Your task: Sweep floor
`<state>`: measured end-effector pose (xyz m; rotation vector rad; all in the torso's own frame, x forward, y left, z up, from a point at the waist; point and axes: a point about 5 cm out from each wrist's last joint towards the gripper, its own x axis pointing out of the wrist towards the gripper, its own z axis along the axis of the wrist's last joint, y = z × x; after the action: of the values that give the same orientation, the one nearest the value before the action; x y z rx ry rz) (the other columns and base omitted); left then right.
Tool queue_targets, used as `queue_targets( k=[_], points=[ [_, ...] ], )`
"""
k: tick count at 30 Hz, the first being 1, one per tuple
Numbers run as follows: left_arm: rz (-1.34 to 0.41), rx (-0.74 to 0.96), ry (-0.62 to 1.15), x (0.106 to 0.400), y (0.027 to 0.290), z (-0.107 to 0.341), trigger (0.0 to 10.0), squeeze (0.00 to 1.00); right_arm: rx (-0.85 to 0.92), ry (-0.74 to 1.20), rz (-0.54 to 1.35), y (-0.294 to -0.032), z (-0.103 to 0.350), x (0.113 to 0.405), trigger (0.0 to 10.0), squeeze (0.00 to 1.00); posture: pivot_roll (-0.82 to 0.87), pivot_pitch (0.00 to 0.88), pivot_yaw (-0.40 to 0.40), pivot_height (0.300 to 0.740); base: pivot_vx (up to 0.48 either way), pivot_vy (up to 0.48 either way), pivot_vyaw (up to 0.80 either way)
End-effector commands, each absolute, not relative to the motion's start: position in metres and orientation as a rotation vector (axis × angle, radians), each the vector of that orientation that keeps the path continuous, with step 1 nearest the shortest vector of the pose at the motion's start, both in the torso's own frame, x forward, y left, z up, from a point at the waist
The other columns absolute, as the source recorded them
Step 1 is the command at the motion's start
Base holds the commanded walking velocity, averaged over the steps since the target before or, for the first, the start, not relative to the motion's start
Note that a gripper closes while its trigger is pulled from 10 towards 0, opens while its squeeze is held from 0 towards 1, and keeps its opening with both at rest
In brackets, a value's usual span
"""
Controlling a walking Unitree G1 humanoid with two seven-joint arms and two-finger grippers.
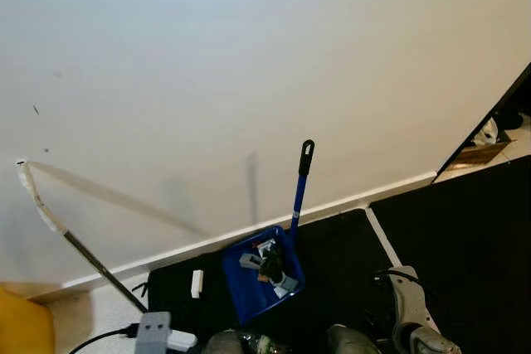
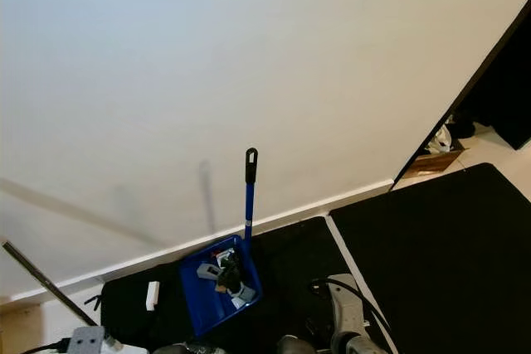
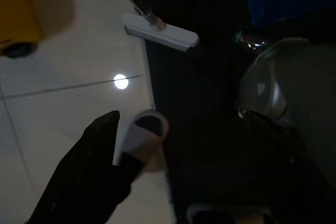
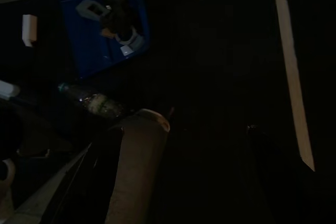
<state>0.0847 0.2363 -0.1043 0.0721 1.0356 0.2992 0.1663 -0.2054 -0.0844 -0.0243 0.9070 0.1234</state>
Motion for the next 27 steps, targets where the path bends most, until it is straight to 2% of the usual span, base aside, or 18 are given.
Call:
queue_targets(
  k=[1, 6, 11, 18, 21, 25, 26, 27],
  points=[
    [0.317, 0.032, 1.032, 0.081, 0.232, -0.106, 10.0, 0.00, -0.035, 0.933, 0.123, -0.208, -0.086, 0.161, 10.0, 0.00, 0.09, 0.083, -0.026, 0.740, 0.000, 0.000, 0.00],
    [0.307, 0.036, 0.996, 0.084, 0.231, -0.104, 10.0, 0.00, -0.042, 0.922, 0.136, -0.210, -0.085, 0.164, 10.0, 0.00, 0.09, 0.087, -0.037, 0.740, 0.000, 0.000, 0.00],
    [0.235, 0.119, 0.954, 0.091, 0.230, -0.101, 10.0, 0.00, -0.044, 0.912, 0.151, -0.210, -0.083, 0.168, 10.0, 0.00, 0.11, 0.098, -0.052, 0.740, 0.000, 0.000, 0.00],
    [0.285, 0.091, 0.947, 0.090, 0.232, -0.101, 10.0, 0.00, -0.040, 0.910, 0.152, -0.208, -0.082, 0.170, 10.0, 0.00, 0.11, 0.100, -0.043, 0.740, 0.000, 0.000, 0.00],
    [0.386, -0.065, 0.941, 0.086, 0.232, -0.102, 10.0, 0.00, -0.040, 0.916, 0.155, -0.206, -0.084, 0.168, 10.0, 0.00, 0.11, 0.102, -0.037, 0.740, 0.000, 0.000, 0.00],
    [0.456, -0.190, 0.915, 0.084, 0.231, -0.103, 10.0, 0.00, -0.035, 0.919, 0.147, -0.206, -0.084, 0.166, 10.0, 0.00, 0.11, 0.102, -0.031, 0.740, 0.000, 0.000, 0.00],
    [0.443, -0.139, 0.922, 0.084, 0.232, -0.103, 10.0, 0.00, -0.035, 0.922, 0.146, -0.207, -0.085, 0.165, 10.0, 0.00, 0.12, 0.104, -0.030, 0.740, 0.000, 0.000, 0.00],
    [0.341, 0.106, 0.948, 0.090, 0.235, -0.100, 10.0, 0.00, -0.035, 0.926, 0.146, -0.207, -0.085, 0.164, 10.0, 0.00, 0.12, 0.104, -0.029, 0.740, 0.000, 0.000, 0.00]
  ],
)
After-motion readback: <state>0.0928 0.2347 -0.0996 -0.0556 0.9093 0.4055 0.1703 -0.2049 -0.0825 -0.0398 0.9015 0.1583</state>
